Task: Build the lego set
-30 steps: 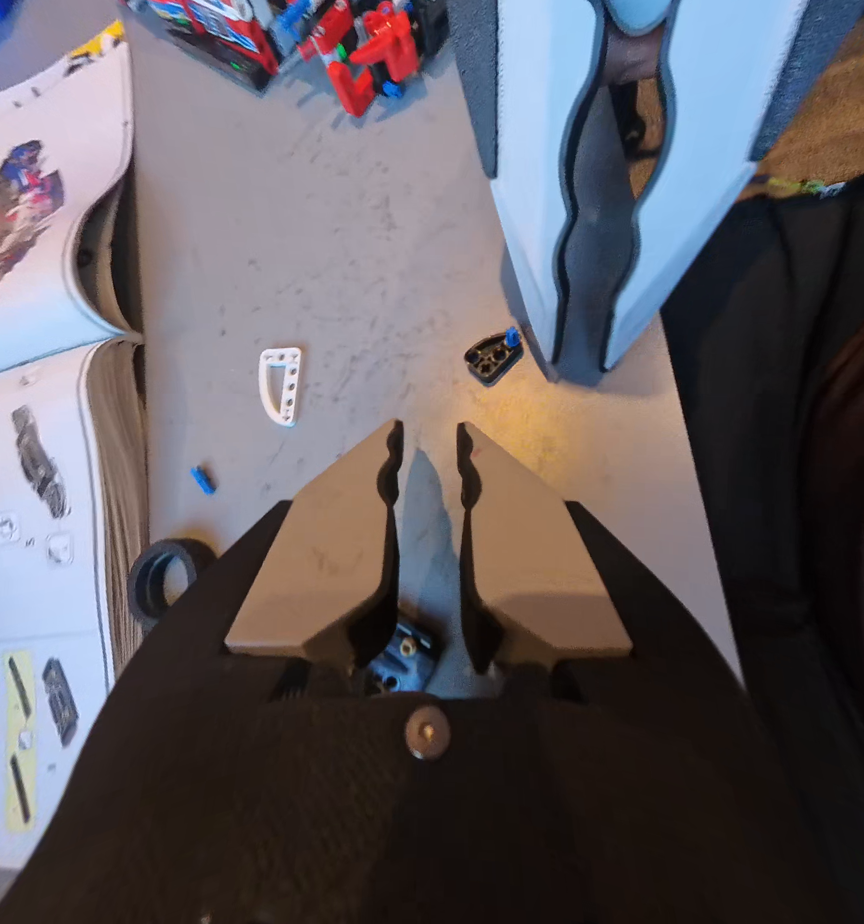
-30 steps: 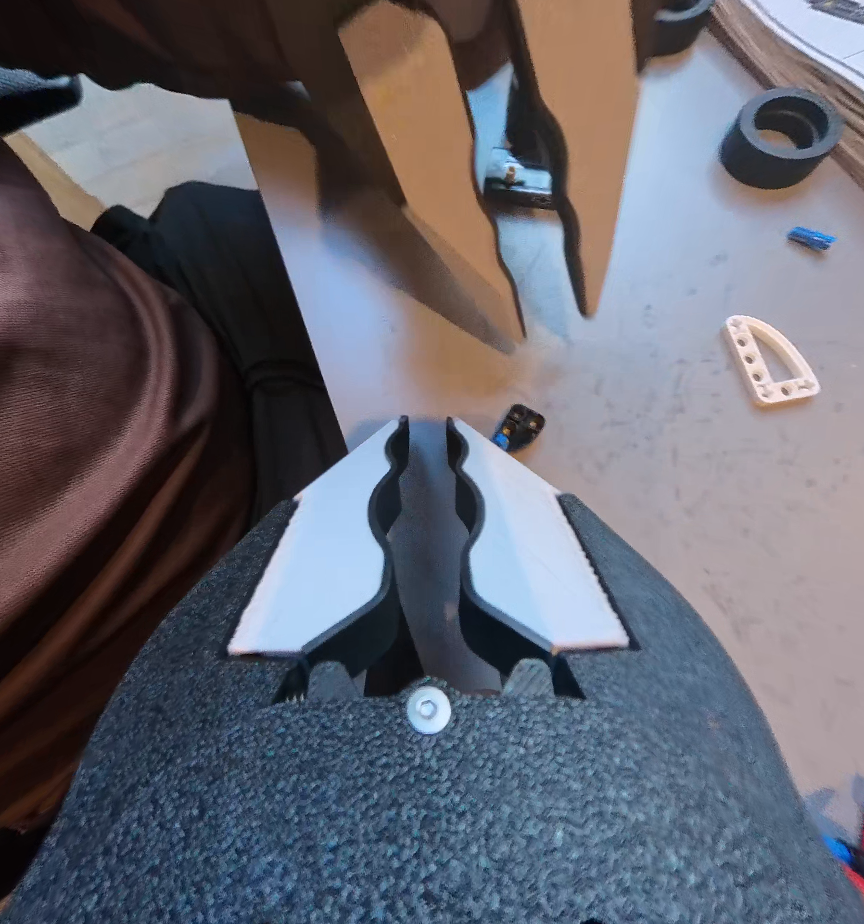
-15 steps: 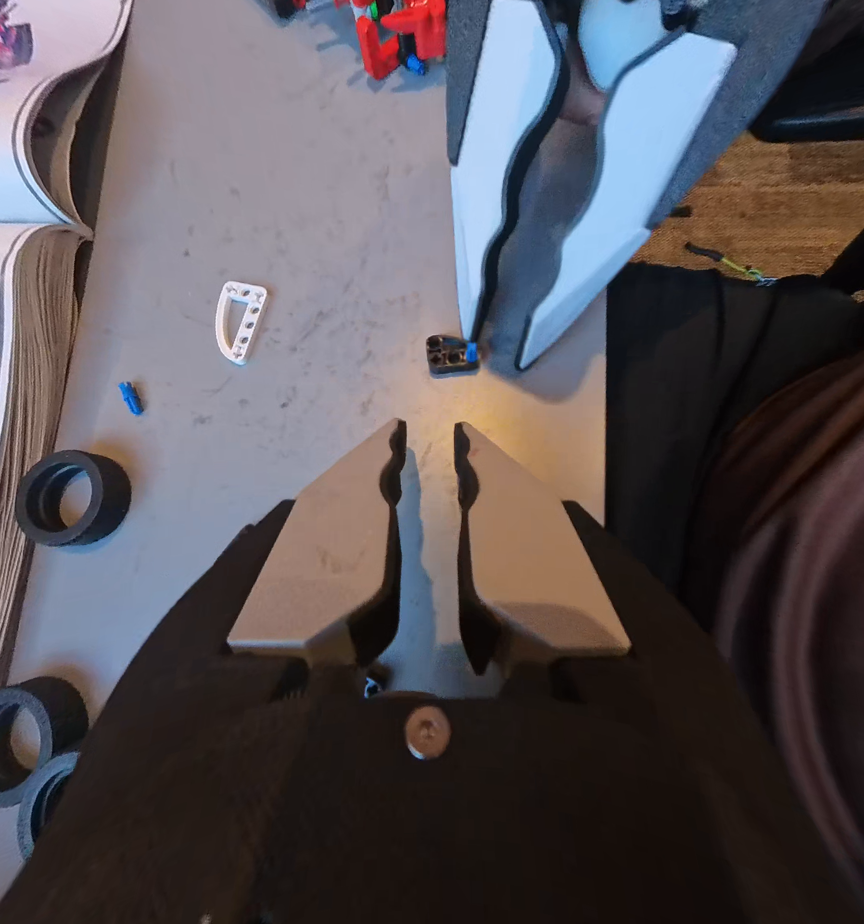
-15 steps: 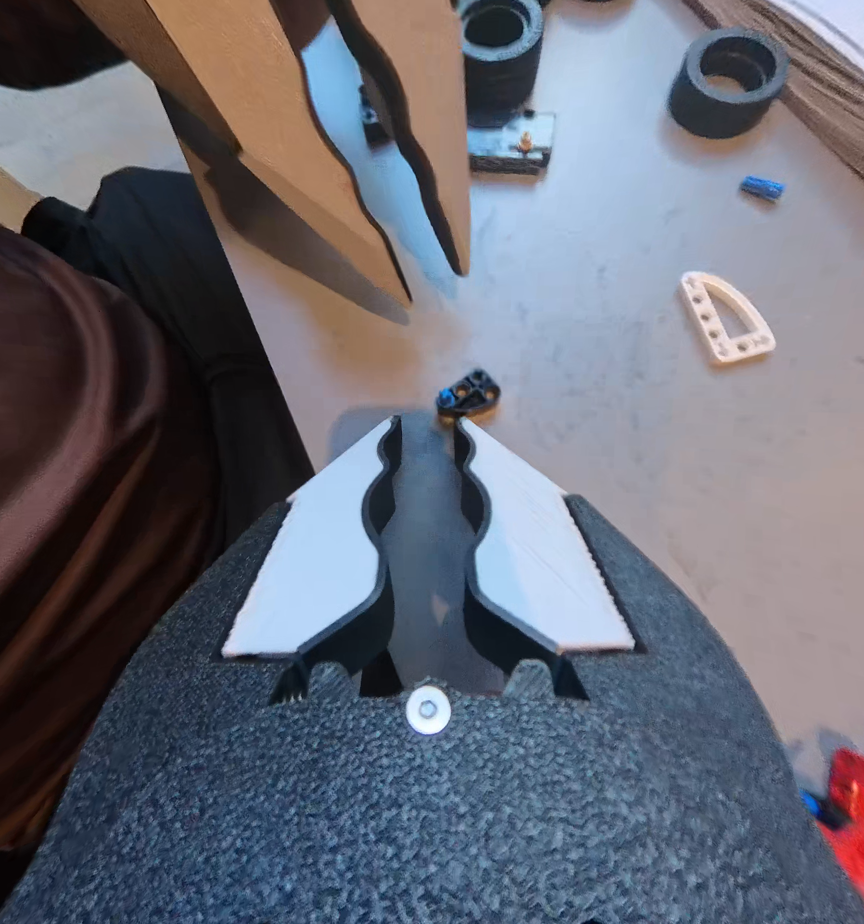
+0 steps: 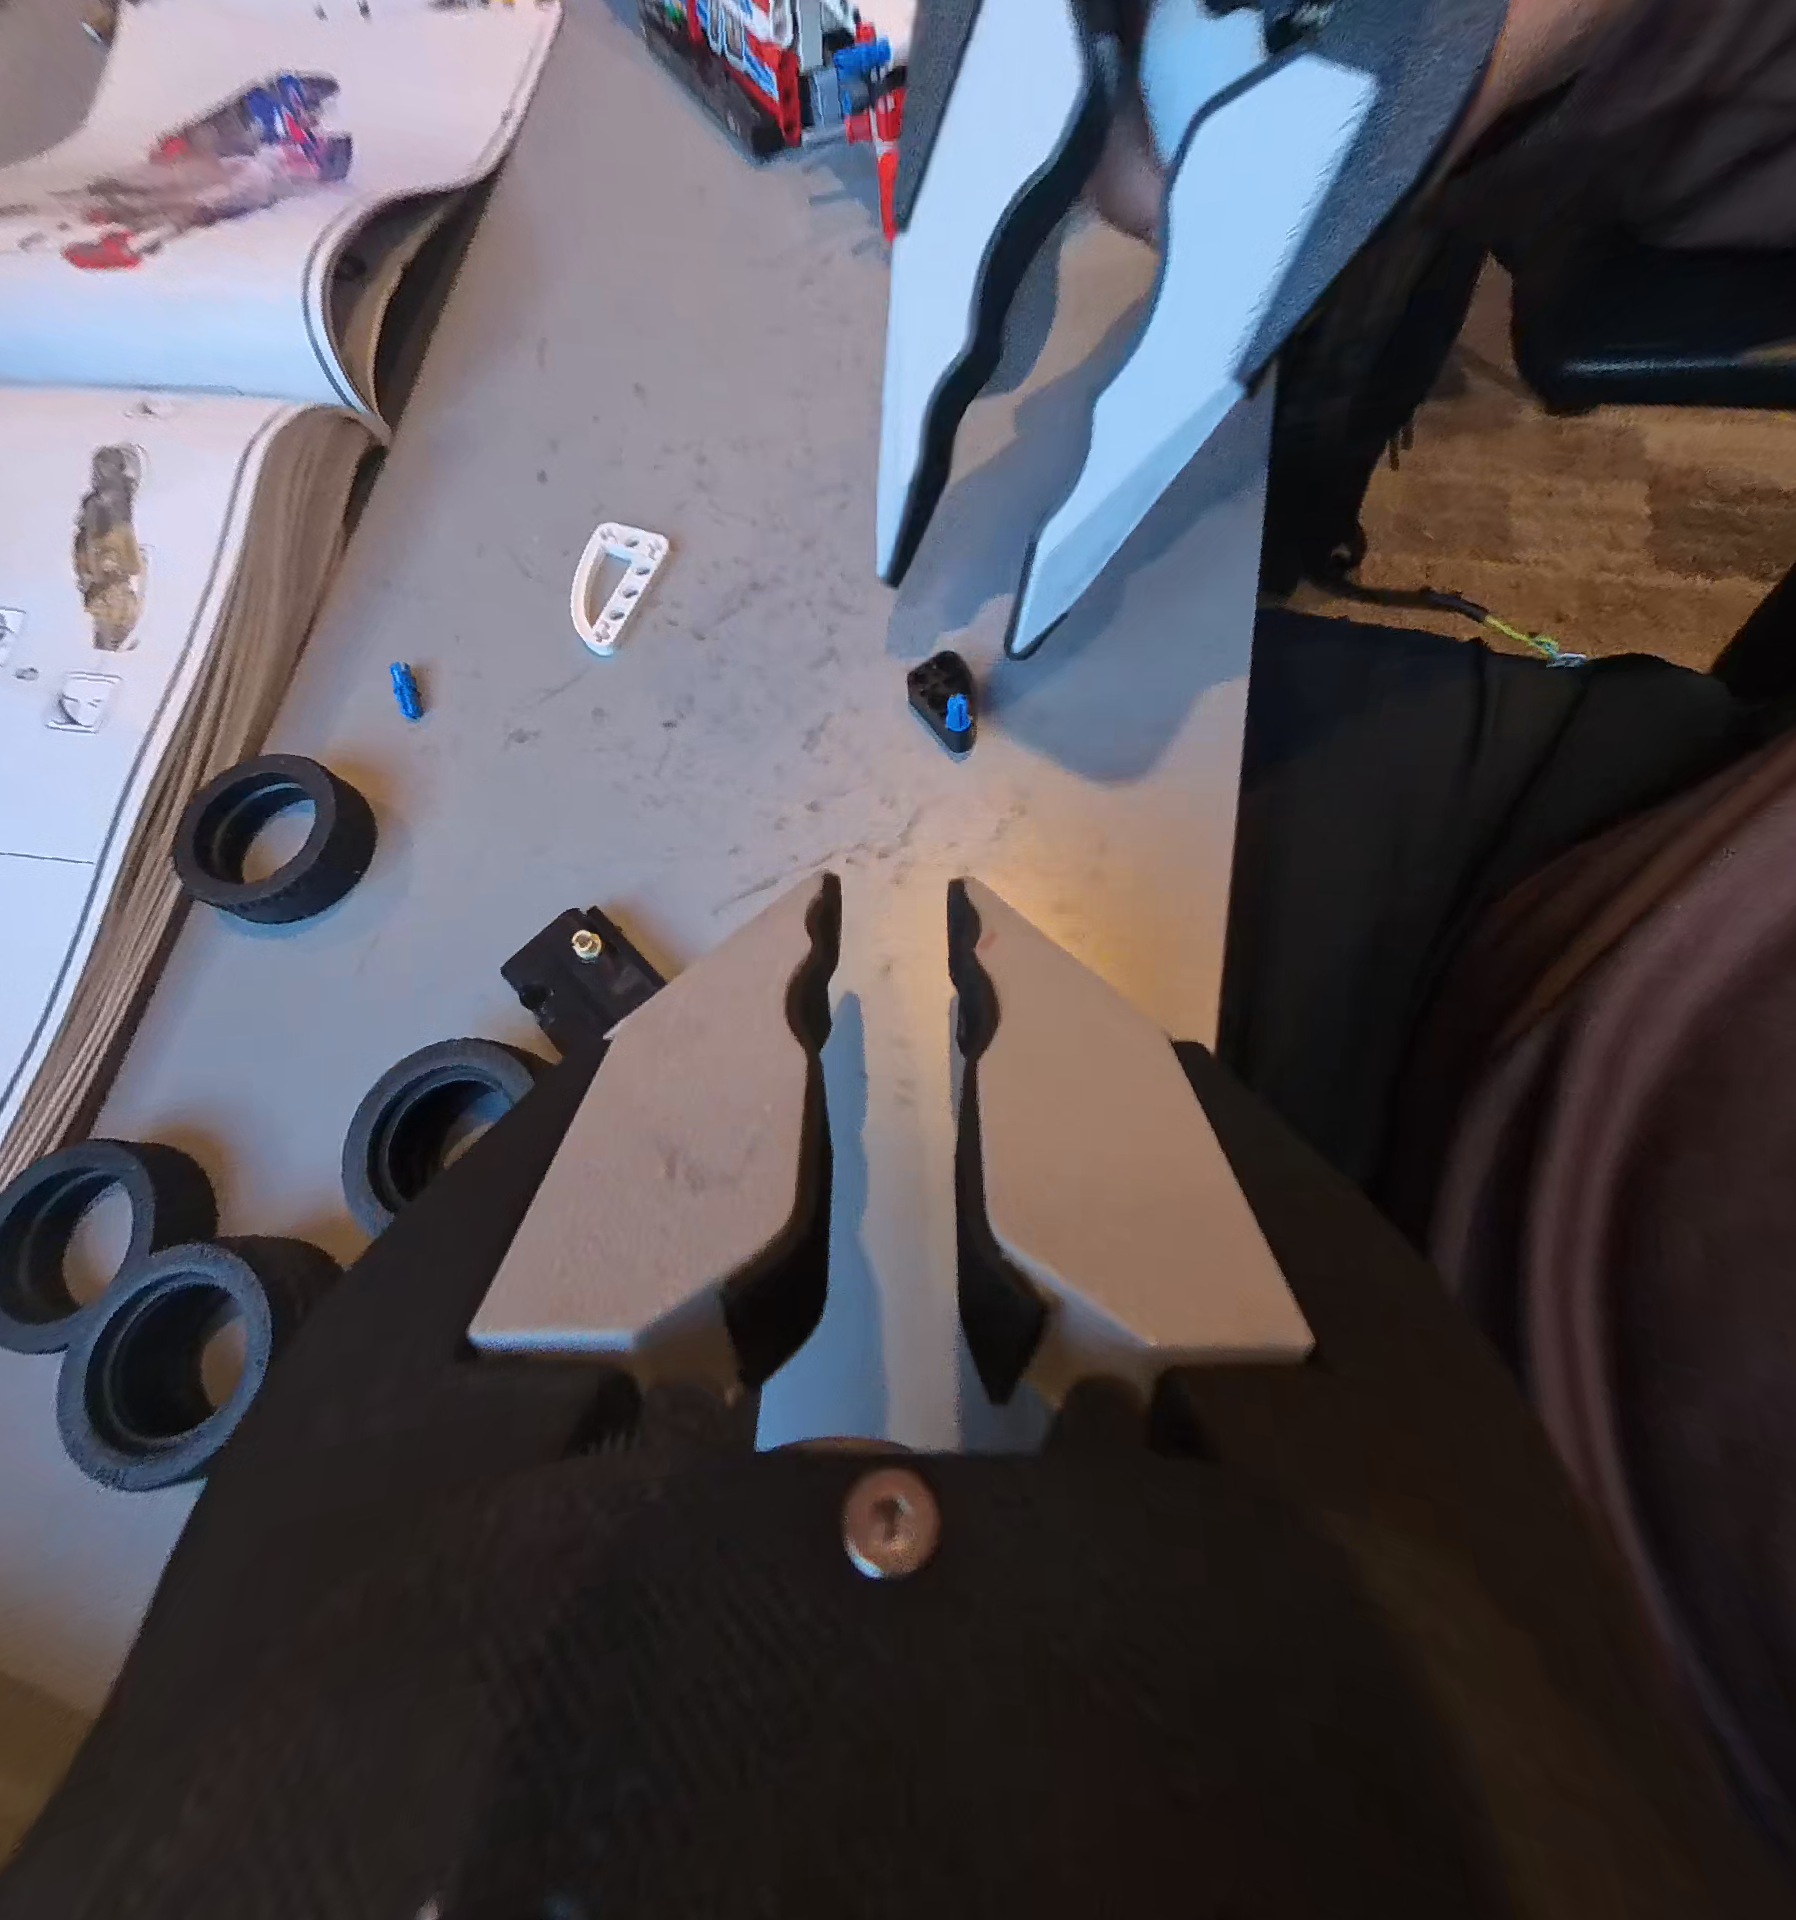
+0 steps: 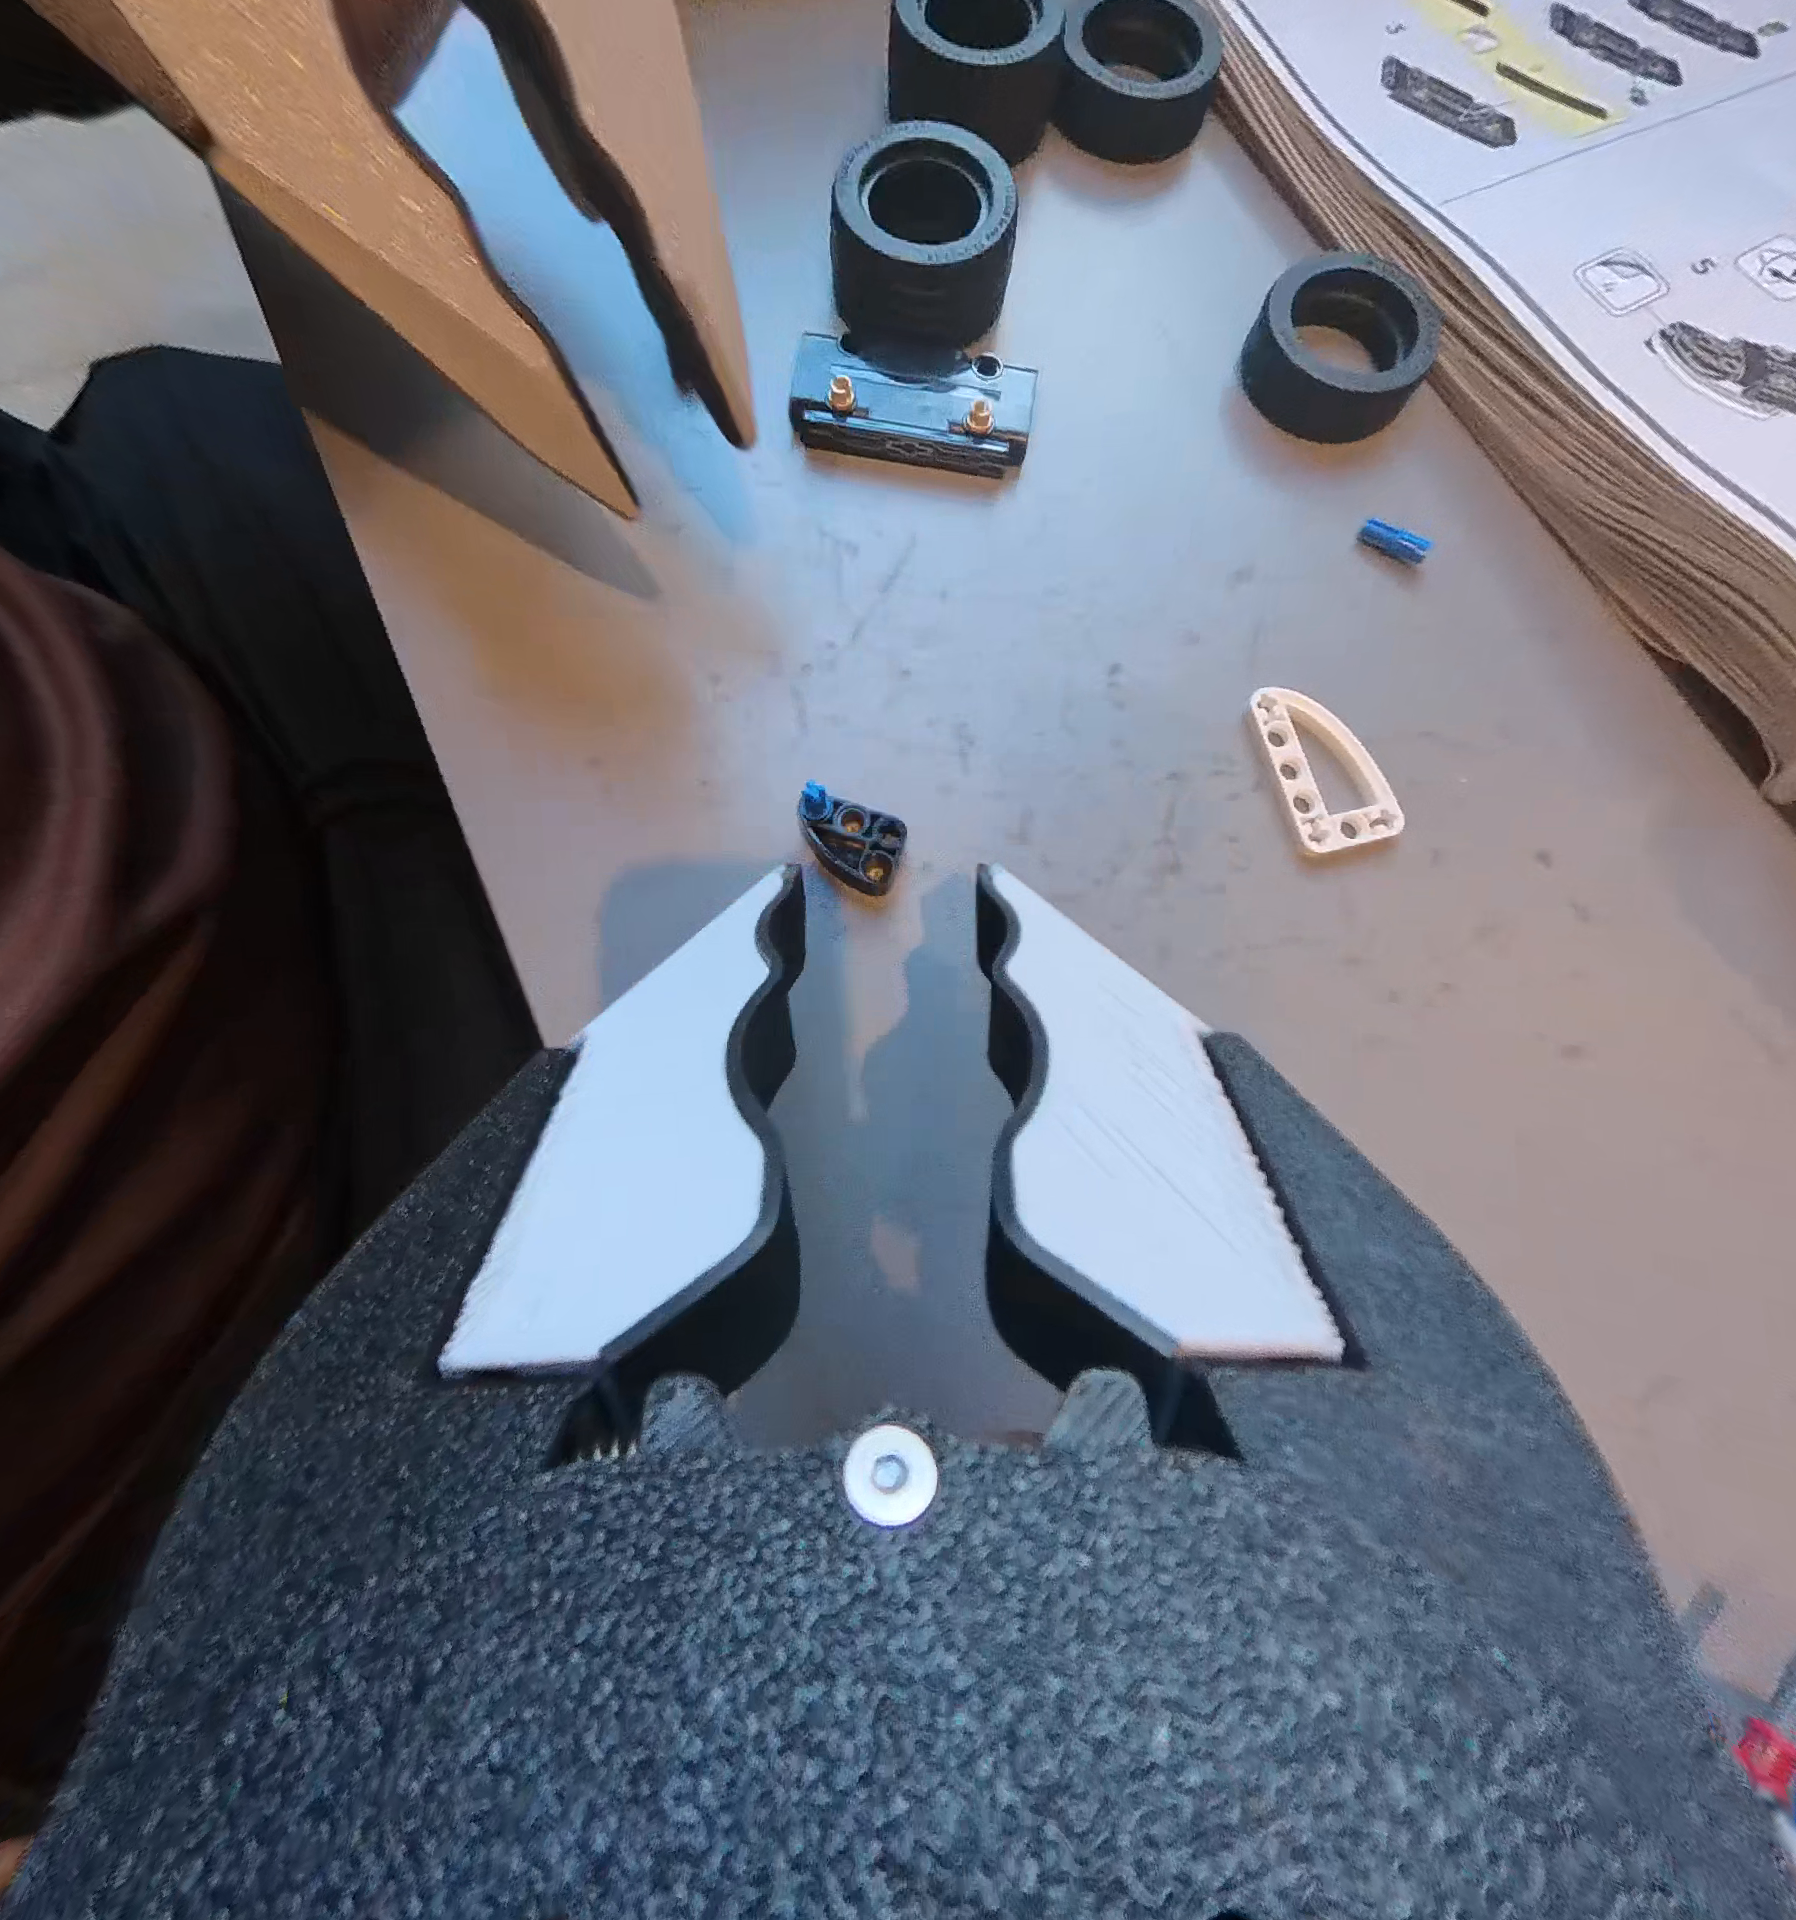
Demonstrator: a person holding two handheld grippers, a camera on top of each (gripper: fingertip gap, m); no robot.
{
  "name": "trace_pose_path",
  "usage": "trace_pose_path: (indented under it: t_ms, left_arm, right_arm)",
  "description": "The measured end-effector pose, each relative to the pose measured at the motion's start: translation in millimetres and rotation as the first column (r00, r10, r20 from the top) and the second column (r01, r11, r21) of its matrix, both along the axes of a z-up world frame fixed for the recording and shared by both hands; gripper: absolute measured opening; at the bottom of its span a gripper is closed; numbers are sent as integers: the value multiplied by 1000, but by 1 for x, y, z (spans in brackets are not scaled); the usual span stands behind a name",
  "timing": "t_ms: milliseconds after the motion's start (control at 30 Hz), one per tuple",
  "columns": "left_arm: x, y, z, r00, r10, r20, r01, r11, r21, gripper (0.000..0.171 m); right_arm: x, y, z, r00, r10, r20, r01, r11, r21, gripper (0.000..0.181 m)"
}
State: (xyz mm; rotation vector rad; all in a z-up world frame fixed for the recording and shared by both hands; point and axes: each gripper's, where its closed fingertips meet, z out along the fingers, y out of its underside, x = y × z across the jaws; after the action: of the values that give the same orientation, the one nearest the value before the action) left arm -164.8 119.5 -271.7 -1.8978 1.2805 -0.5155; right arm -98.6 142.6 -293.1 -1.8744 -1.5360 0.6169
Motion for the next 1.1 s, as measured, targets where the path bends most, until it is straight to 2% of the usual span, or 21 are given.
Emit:
trace_pose_path:
  t_ms: [167,333,533,633,800,933,1100]
  left_arm:
    - [-5,-7,2,998,23,60,-26,999,38,18]
    - [-17,-11,1,995,51,83,-53,998,26,18]
    - [-25,-9,1,991,78,105,-87,992,88,18]
    - [-37,5,19,975,151,166,-185,958,218,13]
    - [-53,18,36,932,216,291,-286,931,228,15]
    - [-61,25,44,907,249,339,-344,904,255,18]
    - [-54,23,37,935,239,260,-316,895,314,18]
  right_arm:
    - [-12,5,-12,998,48,46,-48,999,1,35]
    - [-23,11,-12,999,6,47,-8,999,40,30]
    - [-30,15,-4,996,-80,-26,81,995,57,33]
    - [-25,23,12,984,-128,-121,141,984,106,35]
    - [-7,47,36,921,-255,-295,293,952,91,35]
    - [13,62,40,889,-347,-298,383,921,74,35]
    - [18,64,33,888,-363,-282,403,910,95,32]
